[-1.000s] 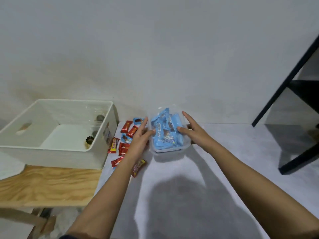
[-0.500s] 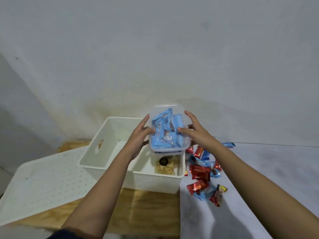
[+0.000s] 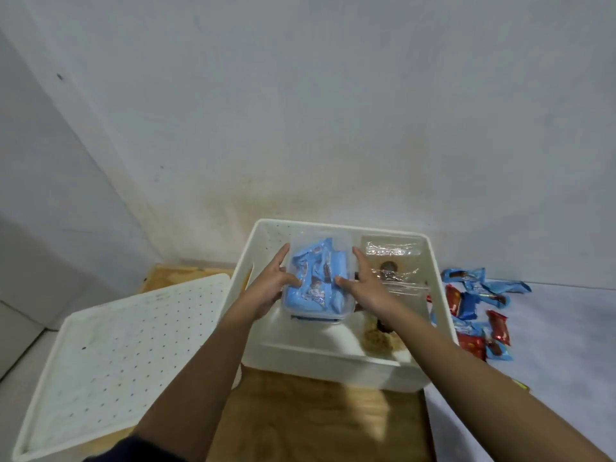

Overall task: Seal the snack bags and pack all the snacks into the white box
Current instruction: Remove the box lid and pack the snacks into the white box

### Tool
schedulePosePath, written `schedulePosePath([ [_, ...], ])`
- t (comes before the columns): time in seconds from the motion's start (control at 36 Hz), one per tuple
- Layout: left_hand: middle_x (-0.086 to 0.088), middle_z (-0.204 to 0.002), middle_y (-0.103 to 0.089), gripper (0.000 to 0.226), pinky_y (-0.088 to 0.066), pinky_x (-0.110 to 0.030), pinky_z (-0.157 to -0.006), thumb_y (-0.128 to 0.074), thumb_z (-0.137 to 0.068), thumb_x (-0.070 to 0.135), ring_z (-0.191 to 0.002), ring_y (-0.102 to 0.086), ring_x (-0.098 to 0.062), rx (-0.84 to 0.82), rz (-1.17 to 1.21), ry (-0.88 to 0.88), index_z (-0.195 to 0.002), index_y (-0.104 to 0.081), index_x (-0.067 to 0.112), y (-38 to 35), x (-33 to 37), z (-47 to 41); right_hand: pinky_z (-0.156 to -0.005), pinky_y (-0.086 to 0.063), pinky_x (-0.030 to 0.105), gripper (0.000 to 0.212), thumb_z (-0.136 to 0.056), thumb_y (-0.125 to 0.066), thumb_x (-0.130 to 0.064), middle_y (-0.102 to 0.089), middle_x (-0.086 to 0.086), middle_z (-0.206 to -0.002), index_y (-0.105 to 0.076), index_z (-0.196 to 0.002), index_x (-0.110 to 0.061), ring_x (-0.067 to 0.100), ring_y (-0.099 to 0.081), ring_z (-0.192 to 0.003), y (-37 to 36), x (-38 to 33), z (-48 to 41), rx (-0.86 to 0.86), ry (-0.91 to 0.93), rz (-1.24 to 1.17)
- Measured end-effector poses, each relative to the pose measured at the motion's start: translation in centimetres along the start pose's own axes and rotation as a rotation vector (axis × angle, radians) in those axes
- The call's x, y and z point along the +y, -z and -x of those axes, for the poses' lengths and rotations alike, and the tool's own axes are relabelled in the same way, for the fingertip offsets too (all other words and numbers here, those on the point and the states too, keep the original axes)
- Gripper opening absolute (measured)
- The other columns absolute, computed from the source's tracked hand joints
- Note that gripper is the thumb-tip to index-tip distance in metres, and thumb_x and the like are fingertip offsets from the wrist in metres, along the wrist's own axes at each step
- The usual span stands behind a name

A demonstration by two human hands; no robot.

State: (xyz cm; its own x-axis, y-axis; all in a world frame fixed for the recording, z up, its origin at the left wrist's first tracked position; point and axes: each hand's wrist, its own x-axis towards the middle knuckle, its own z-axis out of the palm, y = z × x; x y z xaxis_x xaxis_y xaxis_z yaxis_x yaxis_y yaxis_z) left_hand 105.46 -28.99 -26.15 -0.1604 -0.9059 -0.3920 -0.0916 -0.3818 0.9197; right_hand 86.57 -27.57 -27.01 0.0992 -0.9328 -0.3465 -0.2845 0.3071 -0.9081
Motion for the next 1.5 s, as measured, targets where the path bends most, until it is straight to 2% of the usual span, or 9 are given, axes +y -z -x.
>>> schedulePosePath([
  [0.25,-0.012,-0.132,-0.042,0.094,-0.053,-0.029,-0.067,-0.053,-0.080,-0.012,-0.103,-0.054,-0.024,-0.191,-0.186,0.172,-0.148,-0.002,0.031,2.7,-3.0,-4.7,-0.082,-0.054,0.049,0.075,-0.095,-0.051,-0.016,-0.043,0.018,-0.141,0.000,-0.148,-0.030,0.038,-0.058,-0.108,-3.3,2.3,-3.8,0.065,-0.245,0.073],
  [0.53,-0.020,-0.136,-0.044,0.104,-0.059,-0.033,-0.071,-0.066,-0.075,-0.006,-0.110,-0.056,-0.030,-0.350,-0.145,0.104,-0.146,0.001,0.030,2.6,-4.6,-7.3,-0.067,-0.050,0.034,0.074,-0.096,-0.046,-0.007,-0.045,0.022,-0.138,0.002,-0.148,-0.026,0.036,-0.056,-0.111,-3.7,2.9,-4.6,0.120,-0.290,0.045],
  [0.67,-0.013,-0.148,-0.030,0.082,-0.029,-0.039,-0.113,-0.070,-0.077,0.023,-0.138,-0.030,-0.030,-0.112,-0.565,-0.128,-0.145,-0.024,0.021,2.4,-4.3,-7.0,-0.061,-0.051,0.032,0.075,-0.096,-0.046,-0.011,-0.048,0.020,-0.135,0.005,-0.148,-0.028,0.033,-0.059,-0.100,-3.9,2.8,-4.4,0.112,-0.293,0.066],
  [0.72,-0.006,-0.155,-0.016,0.067,-0.013,-0.021,-0.109,-0.058,-0.089,0.014,-0.143,-0.014,-0.021,0.051,-0.630,-0.328,-0.146,-0.023,0.016,2.8,-2.9,-5.7,-0.062,-0.051,0.030,0.075,-0.096,-0.045,-0.014,-0.046,0.021,-0.137,0.007,-0.148,-0.029,0.031,-0.058,-0.096,-3.9,2.9,-4.3,0.094,-0.293,0.077],
  [0.81,-0.008,-0.154,-0.020,0.062,-0.010,-0.023,-0.111,-0.054,-0.090,0.012,-0.144,-0.012,-0.021,0.283,-0.659,-0.562,-0.145,-0.026,0.011,5.0,-1.7,-5.4,-0.077,-0.052,0.039,0.075,-0.097,-0.044,-0.016,-0.041,0.020,-0.142,0.009,-0.147,-0.031,0.036,-0.056,-0.110,-4.1,2.6,-4.3,0.089,-0.295,0.078],
  [0.94,-0.015,-0.152,-0.025,0.061,-0.023,-0.041,-0.115,-0.049,-0.094,0.019,-0.140,-0.024,-0.030,0.300,-0.634,-0.331,-0.147,-0.020,0.008,8.6,-2.2,-6.4,-0.087,-0.052,0.051,0.073,-0.097,-0.045,-0.020,-0.035,0.017,-0.146,0.006,-0.146,-0.039,0.037,-0.052,-0.116,-4.9,2.0,-4.8,0.104,-0.333,0.123],
  [1.17,-0.006,-0.130,-0.055,0.045,-0.049,-0.046,-0.097,-0.041,-0.094,0.022,-0.113,-0.057,-0.023,0.225,-0.480,-0.259,-0.138,-0.036,0.029,10.0,-3.8,-7.4,-0.088,-0.049,0.050,0.071,-0.096,-0.041,-0.014,-0.039,0.011,-0.145,0.004,-0.147,-0.038,0.034,-0.048,-0.120,-7.6,1.5,-6.2,0.161,-0.338,0.064],
  [1.42,0.005,-0.111,-0.058,0.037,-0.045,-0.006,-0.063,-0.040,-0.097,0.016,-0.094,-0.060,-0.007,0.247,-0.459,-0.288,-0.134,-0.043,0.023,9.3,-2.9,-6.9,-0.101,-0.042,0.049,0.071,-0.097,-0.042,-0.025,-0.038,0.016,-0.146,0.007,-0.148,-0.031,0.039,-0.045,-0.124,-11.9,0.1,-8.1,0.154,-0.295,0.099],
  [1.5,0.004,-0.109,-0.058,0.036,-0.047,-0.009,-0.067,-0.039,-0.097,0.016,-0.089,-0.059,-0.006,0.246,-0.462,-0.293,-0.133,-0.043,0.021,9.1,-2.7,-6.7,-0.100,-0.044,0.048,0.074,-0.096,-0.043,-0.025,-0.039,0.016,-0.145,0.010,-0.147,-0.032,0.038,-0.047,-0.123,-11.9,0.0,-8.0,0.141,-0.291,0.113],
])
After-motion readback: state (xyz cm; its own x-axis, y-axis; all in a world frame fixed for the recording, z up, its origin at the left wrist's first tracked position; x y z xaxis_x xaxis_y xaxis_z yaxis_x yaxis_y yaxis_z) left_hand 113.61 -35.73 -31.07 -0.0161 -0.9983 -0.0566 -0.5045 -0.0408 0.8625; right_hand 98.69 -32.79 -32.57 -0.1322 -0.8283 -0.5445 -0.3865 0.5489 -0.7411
